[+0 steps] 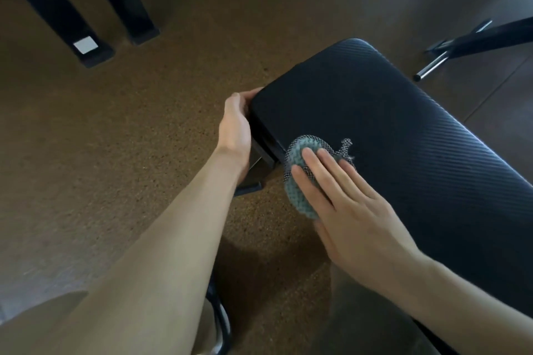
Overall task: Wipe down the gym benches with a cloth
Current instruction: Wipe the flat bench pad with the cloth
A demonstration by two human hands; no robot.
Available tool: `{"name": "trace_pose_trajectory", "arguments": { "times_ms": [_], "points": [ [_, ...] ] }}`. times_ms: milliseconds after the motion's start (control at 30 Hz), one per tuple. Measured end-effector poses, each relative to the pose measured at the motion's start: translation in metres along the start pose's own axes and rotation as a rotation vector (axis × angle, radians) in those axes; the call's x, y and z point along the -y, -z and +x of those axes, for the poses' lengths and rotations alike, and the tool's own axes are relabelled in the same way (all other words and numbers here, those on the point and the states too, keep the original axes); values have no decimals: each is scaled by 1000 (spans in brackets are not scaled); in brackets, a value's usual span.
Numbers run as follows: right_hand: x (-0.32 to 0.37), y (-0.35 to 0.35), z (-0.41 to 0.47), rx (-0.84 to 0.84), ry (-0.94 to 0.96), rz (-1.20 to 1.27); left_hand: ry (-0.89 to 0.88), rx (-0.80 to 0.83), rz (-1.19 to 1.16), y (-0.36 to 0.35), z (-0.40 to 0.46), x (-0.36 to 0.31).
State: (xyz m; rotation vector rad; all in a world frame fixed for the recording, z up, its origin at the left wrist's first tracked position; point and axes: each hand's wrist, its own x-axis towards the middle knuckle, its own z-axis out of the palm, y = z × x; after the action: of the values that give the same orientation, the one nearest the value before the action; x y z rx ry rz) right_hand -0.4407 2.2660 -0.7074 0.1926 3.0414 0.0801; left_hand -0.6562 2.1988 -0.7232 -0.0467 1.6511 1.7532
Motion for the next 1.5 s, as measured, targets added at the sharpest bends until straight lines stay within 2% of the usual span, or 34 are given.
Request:
{"name": "trace_pose_trajectory", "arguments": {
  "times_ms": [167,333,600,767,867,967,1100,1200,1267,1500],
  "points": [
    [-5,8,65,-26,66,21,62,66,-140,9,5,3],
    [8,17,137,-90,13,53,120,42,-288,12,9,10],
    [8,-10,-1,-45,42,-83,87,11,-248,-4,2,8],
    [2,-3,56,-52,77,-44,80,19,-212,-8,3,7],
    [2,7,105,-131,30,78,102,5,-206,-6,5,4],
    [2,13,124,-140,6,127,112,-25,-225,-6,4,1],
    [-5,10,60,-56,-46,149,79,-117,-231,-20,-6,0],
    [-11,4,-1,8,-37,122,47,-87,-154,-25,-7,5],
    [-17,2,-8,20,-20,126,38,-75,-105,-23,-6,7],
    [-49,14,110,-15,16,236,12,-188,-107,-31,-2,8]
  ]
}}
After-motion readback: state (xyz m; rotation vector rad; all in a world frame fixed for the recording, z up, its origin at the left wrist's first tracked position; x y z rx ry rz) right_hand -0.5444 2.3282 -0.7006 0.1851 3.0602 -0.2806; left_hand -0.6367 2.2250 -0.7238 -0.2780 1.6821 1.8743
